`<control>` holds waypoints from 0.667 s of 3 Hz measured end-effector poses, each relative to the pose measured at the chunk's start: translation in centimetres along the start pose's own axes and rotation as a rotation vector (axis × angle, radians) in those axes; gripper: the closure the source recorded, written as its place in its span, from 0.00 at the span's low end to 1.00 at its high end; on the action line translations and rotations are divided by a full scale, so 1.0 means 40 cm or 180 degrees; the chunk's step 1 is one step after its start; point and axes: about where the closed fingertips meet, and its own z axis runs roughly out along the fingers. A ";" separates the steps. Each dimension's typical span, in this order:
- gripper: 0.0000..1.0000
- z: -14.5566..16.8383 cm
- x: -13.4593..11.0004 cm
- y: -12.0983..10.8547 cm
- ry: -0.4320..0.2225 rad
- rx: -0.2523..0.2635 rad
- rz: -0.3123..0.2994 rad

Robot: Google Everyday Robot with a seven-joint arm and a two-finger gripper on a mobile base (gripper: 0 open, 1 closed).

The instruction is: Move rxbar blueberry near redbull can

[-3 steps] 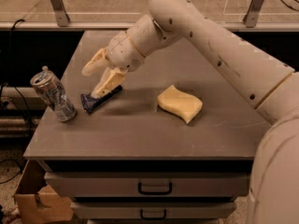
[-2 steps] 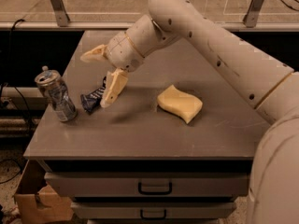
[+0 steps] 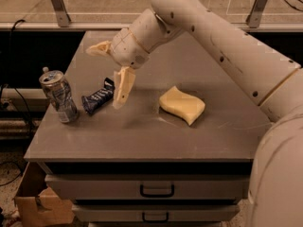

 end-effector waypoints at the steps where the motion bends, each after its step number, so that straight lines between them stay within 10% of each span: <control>1: 0.00 -0.099 0.024 0.016 0.0476 -0.0086 0.0116; 2: 0.00 -0.217 0.069 0.066 0.0895 -0.0034 0.0365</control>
Offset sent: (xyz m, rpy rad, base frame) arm 0.0021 -0.1725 0.0411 -0.4193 -0.0319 -0.2809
